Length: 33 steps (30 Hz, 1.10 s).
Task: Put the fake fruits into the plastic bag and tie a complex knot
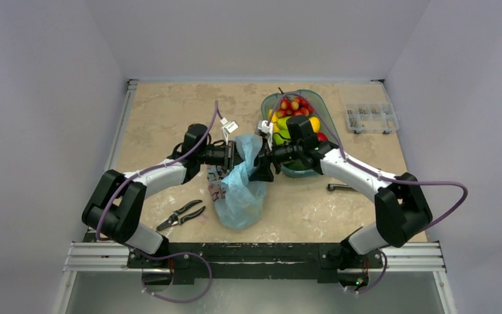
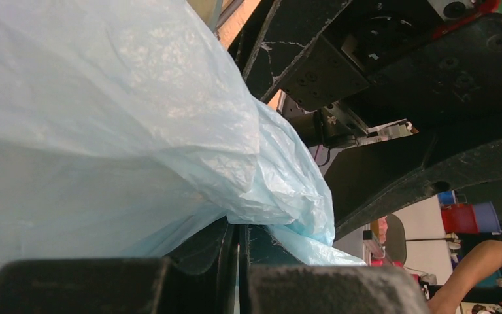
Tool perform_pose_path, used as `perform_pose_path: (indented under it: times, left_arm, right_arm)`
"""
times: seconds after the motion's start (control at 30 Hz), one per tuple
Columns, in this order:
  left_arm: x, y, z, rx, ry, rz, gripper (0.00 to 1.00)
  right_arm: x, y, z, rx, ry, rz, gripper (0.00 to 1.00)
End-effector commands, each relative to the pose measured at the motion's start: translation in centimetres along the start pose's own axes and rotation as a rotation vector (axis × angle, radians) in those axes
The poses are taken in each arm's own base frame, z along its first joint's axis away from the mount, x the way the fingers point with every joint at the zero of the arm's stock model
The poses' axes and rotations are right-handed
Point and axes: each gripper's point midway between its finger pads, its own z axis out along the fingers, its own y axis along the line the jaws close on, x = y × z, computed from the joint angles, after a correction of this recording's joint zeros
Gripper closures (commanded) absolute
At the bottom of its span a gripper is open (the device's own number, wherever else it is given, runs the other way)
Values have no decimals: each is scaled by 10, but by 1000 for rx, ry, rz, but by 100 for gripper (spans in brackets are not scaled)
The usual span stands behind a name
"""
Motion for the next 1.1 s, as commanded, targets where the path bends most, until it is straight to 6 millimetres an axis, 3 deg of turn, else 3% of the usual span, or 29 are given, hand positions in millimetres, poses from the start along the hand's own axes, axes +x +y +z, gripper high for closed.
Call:
perform_pose_path:
  times: [0.0,0.17,0.4,0.63,0.83,0.87,0.9,1.07]
  left_arm:
    - [-15,-15,3,45,-12,53,100]
    - [-15,-16,3,54,-13,51,99]
    - [-12,-16,1,49,-8,56,90]
    - [-16,0,-19,-38,-42,55,62]
    - [-43,4,-78,-172,-125,163,49]
    - [-36,-1,-108,-247,-79,283,45]
    - [-28,-4,-118,-269,-51,342,44]
    - [6,-18,-142,-338,48,549,38]
  right_arm:
    - [-12,-13,9,45,-29,-56,38]
    - [-1,-17,8,50,13,-94,50]
    - [-1,-7,4,16,12,-147,99]
    - [1,1,0,-10,15,-158,100]
    - [-3,5,-1,-18,0,-142,100]
    - [-6,5,0,-17,-15,-128,100]
    - [-6,4,0,-11,-19,-119,100]
    - [-14,4,2,1,-52,-68,100]
